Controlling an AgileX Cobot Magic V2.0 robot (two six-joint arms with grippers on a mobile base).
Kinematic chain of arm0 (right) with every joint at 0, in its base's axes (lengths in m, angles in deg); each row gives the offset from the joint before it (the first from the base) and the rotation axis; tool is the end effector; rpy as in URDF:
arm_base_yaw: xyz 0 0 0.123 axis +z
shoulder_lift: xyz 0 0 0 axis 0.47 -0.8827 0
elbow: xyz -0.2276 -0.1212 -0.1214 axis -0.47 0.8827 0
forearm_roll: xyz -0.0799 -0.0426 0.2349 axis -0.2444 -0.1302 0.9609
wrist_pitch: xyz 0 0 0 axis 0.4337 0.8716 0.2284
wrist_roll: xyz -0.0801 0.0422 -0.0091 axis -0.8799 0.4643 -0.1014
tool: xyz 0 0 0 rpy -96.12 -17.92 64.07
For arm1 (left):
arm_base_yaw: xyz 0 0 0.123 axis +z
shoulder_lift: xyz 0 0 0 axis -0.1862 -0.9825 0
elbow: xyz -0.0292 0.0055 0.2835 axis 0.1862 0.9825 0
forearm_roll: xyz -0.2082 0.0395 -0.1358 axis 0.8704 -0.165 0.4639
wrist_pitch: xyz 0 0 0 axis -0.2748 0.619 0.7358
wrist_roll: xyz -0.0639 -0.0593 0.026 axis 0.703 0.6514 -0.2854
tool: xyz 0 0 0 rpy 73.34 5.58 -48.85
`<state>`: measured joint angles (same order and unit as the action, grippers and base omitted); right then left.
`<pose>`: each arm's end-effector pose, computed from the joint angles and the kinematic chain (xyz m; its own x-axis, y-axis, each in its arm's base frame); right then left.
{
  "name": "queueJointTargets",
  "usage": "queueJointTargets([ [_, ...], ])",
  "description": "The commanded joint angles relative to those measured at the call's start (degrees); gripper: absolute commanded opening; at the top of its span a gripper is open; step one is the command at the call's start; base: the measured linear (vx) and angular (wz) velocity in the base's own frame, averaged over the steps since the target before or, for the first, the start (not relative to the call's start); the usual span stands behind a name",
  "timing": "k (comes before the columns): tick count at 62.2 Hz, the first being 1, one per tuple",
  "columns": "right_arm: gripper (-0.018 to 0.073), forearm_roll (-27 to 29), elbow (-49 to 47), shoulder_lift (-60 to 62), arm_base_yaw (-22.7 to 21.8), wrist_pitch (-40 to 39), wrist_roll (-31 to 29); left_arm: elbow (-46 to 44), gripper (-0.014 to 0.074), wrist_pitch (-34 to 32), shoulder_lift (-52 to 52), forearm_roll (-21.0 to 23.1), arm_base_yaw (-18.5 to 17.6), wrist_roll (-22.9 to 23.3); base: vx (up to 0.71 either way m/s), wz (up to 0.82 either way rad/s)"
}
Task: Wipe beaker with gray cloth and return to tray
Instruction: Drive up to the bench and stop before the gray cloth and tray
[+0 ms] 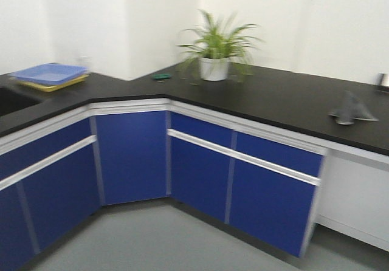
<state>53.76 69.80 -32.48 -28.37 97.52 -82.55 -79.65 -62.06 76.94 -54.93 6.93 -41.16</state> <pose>0.0564 -0.0010 0.1864 -0.1216 0.0171 -0.9924 0.0138 0.9998 0.0155 0.0563 -0.0040 0.1955 -0.0392 -0.0975 -0.9945 0.0650 0.9929 -0.0999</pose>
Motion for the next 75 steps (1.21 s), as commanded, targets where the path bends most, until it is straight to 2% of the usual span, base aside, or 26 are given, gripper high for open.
queueJointTargets([
  [1, -0.001, -0.43, 0.29, 0.5, -0.49, -4.63, -0.45, 1.76, -0.0006, -4.93, 0.86, 0.45, 0.16, 0.06, -0.01, -0.79],
  [49, -0.001, -0.43, 0.29, 0.5, -0.49, -4.64, -0.45, 1.76, -0.0006, -4.93, 0.86, 0.45, 0.16, 0.06, 0.1, -0.66],
  [75, -0.001, -0.43, 0.29, 0.5, -0.49, -4.64, -0.45, 1.76, -0.0006, -4.93, 0.86, 0.45, 0.16, 0.06, 0.2, -0.38],
])
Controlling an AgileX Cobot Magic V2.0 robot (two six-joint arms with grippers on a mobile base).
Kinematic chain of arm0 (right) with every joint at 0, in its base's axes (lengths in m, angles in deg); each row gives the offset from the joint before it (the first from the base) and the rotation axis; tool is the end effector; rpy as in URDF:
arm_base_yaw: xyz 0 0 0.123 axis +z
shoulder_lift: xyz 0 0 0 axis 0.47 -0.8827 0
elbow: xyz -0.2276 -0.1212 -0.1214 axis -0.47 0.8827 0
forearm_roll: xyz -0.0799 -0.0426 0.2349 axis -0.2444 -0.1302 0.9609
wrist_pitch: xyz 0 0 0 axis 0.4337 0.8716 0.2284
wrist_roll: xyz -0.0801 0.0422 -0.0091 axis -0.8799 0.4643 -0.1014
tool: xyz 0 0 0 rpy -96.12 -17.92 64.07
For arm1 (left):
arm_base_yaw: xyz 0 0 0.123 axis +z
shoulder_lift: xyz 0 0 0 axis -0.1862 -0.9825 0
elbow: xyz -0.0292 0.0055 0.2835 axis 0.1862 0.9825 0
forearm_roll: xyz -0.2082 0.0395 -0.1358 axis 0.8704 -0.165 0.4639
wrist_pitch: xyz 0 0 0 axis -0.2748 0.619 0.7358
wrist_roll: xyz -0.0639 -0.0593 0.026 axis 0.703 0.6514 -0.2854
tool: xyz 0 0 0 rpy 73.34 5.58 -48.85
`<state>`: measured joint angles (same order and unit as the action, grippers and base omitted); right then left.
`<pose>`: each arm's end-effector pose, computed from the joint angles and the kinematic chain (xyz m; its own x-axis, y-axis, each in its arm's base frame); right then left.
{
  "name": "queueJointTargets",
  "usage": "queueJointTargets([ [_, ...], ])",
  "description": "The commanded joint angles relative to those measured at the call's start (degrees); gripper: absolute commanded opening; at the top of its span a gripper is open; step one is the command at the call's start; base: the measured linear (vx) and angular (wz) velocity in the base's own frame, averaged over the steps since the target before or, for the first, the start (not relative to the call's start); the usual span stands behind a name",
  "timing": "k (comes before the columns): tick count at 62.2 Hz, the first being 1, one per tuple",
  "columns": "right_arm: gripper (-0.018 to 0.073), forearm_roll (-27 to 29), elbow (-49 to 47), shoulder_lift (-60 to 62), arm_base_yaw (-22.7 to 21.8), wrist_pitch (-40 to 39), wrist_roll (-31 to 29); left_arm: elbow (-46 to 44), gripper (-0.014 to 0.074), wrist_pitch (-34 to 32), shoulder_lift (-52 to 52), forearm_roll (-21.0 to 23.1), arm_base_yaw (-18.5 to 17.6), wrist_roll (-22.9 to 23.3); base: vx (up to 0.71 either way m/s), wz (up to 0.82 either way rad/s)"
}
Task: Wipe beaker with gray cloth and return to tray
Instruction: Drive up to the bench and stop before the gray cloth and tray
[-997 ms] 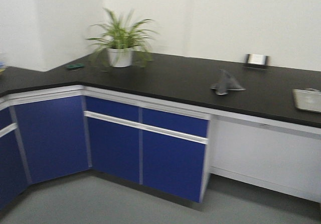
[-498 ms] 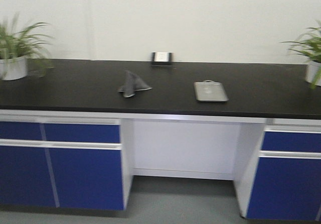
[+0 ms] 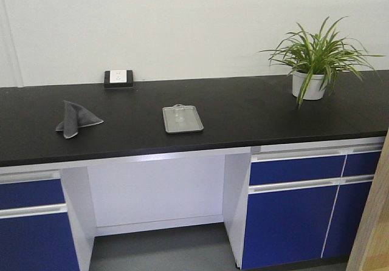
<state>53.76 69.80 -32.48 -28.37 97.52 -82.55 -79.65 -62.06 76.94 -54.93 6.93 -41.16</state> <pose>0.0564 -0.0010 0.1864 -0.1216 0.0171 -0.9924 0.0138 0.9998 0.0155 0.0563 -0.0040 0.1955 -0.0392 -0.0975 -0.9945 0.0650 0.9929 -0.0999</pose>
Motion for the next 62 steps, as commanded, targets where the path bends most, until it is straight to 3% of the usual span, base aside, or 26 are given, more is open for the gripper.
queueJointTargets([
  [1, -0.001, -0.43, 0.29, 0.5, -0.49, -4.64, -0.45, 1.76, -0.0006, -4.93, 0.86, 0.45, 0.16, 0.06, 0.23, -0.17],
  [62, -0.001, -0.43, 0.29, 0.5, -0.49, -4.64, -0.45, 1.76, -0.0006, -4.93, 0.86, 0.45, 0.16, 0.06, 0.37, 0.14],
])
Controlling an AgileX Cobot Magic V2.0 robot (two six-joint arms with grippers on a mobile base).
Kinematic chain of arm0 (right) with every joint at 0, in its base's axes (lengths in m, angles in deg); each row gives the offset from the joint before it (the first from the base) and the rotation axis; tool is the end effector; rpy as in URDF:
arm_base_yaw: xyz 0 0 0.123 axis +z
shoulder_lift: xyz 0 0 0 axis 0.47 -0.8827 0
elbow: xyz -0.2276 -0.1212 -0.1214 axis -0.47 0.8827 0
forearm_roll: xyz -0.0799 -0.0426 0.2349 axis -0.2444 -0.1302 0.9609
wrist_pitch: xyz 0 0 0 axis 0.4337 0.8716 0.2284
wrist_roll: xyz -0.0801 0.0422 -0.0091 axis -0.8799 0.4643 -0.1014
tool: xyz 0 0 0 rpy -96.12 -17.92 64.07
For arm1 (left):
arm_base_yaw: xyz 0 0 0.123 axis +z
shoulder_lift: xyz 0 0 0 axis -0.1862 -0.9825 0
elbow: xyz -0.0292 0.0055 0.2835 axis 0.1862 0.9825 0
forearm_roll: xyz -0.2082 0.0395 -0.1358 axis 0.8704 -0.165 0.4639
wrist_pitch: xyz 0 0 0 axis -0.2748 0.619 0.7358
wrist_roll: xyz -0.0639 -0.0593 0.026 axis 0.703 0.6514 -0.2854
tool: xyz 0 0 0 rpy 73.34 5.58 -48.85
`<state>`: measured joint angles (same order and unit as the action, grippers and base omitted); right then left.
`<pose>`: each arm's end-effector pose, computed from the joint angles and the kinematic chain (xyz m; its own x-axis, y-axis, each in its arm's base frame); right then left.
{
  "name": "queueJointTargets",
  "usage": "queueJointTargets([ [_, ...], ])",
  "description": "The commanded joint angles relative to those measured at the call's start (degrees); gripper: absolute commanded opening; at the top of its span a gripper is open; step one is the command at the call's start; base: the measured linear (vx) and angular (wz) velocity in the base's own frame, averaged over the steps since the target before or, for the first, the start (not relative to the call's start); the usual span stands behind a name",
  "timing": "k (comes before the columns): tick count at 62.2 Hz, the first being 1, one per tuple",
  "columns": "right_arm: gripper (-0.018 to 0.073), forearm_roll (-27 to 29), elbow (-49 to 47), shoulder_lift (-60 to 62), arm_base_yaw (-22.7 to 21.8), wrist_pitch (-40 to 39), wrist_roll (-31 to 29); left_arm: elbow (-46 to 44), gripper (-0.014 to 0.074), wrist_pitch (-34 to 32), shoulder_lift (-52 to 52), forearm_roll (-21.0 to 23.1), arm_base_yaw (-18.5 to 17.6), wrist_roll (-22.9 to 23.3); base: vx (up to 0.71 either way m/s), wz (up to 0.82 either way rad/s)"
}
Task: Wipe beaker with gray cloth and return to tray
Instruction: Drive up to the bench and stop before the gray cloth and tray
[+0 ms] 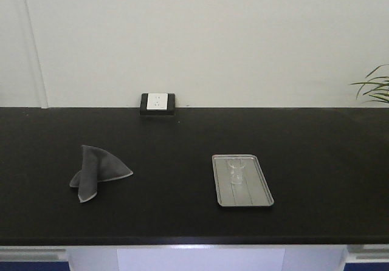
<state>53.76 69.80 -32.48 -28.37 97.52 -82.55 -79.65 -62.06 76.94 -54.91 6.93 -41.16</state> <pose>0.0564 -0.0010 0.1864 -0.1216 0.0171 -0.9924 0.0138 0.9998 0.0155 0.0563 -0.0040 0.1955 -0.0393 -0.0978 -0.9944 0.0650 0.9928 -0.1002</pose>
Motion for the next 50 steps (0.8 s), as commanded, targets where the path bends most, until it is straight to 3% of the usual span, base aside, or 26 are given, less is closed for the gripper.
queueJointTargets([
  [1, -0.001, -0.43, 0.29, 0.5, -0.49, -4.64, -0.45, 1.76, -0.0006, -4.93, 0.86, 0.43, 0.16, 0.06, 0.45, 0.03],
  [50, -0.001, -0.43, 0.29, 0.5, -0.49, -4.64, -0.45, 1.76, -0.0006, -4.93, 0.86, 0.43, 0.16, 0.06, 0.4, -0.01],
])
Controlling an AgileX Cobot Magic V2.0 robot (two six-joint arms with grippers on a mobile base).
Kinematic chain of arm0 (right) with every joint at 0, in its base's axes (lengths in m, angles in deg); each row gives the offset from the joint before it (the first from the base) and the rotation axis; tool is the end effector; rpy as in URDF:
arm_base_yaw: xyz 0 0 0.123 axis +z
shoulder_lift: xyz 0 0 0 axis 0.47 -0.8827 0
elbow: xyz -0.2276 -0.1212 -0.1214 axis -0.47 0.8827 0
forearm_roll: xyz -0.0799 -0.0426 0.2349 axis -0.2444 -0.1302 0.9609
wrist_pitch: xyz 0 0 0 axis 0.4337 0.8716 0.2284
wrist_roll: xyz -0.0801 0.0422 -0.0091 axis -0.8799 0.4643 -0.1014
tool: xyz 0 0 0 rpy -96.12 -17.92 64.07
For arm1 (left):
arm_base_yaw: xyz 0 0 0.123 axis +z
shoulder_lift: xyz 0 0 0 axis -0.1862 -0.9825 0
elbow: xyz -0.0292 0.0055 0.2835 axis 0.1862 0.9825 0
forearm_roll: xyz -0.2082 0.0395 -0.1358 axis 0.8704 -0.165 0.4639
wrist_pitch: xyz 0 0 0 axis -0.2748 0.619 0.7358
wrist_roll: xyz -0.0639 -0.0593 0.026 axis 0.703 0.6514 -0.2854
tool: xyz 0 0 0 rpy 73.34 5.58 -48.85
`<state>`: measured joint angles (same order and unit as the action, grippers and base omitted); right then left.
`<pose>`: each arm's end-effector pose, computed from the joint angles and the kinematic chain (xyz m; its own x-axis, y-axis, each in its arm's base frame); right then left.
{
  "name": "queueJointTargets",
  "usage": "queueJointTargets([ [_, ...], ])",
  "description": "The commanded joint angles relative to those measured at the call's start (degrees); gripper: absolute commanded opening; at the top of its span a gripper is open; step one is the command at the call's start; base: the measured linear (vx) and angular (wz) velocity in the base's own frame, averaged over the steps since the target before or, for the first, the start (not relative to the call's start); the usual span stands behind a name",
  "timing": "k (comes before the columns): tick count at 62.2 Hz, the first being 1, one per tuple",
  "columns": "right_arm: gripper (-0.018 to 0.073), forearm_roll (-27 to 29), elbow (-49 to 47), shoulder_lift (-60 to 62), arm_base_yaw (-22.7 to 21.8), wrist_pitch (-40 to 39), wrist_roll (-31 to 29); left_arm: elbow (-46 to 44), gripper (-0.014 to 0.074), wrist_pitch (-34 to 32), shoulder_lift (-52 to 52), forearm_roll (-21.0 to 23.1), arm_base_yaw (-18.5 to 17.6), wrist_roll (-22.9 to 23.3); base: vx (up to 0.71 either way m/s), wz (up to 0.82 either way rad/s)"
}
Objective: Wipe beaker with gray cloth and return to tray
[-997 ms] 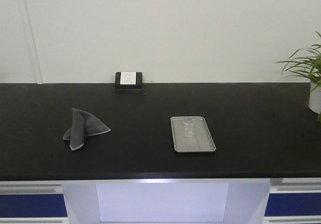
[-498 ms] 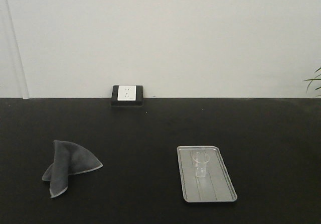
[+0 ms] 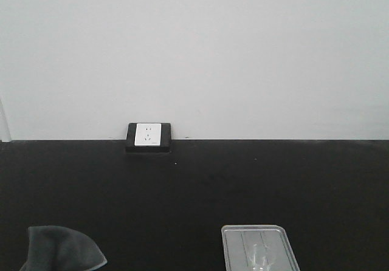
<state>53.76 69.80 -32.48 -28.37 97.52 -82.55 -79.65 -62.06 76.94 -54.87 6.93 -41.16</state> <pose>0.0564 -0.0010 0.1864 -0.1216 0.0171 -0.9924 0.0138 0.9998 0.0155 0.0563 -0.0040 0.1955 -0.0393 -0.0985 -0.9944 0.0651 0.9928 -0.1009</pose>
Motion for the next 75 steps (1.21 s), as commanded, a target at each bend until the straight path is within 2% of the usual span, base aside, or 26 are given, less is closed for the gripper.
queueJointTargets([
  [1, -0.001, -0.43, 0.29, 0.5, -0.49, -4.64, -0.45, 1.76, -0.0006, -4.93, 0.86, 0.38, 0.16, 0.06, 0.31, 0.02],
  [30, -0.001, -0.43, 0.29, 0.5, -0.49, -4.64, -0.45, 1.76, -0.0006, -4.93, 0.86, 0.38, 0.16, 0.06, 0.2, 0.04],
  [63, -0.001, -0.43, 0.29, 0.5, -0.44, -4.64, -0.45, 1.76, -0.0006, -5.09, 0.86, 0.38, 0.16, 0.06, 0.01, 0.01],
  [75, -0.001, -0.43, 0.29, 0.5, -0.44, -10.18, -0.45, 1.76, -0.0006, -8.66, 0.86, 0.5, 0.16, 0.37, 0.0, 0.0],
])
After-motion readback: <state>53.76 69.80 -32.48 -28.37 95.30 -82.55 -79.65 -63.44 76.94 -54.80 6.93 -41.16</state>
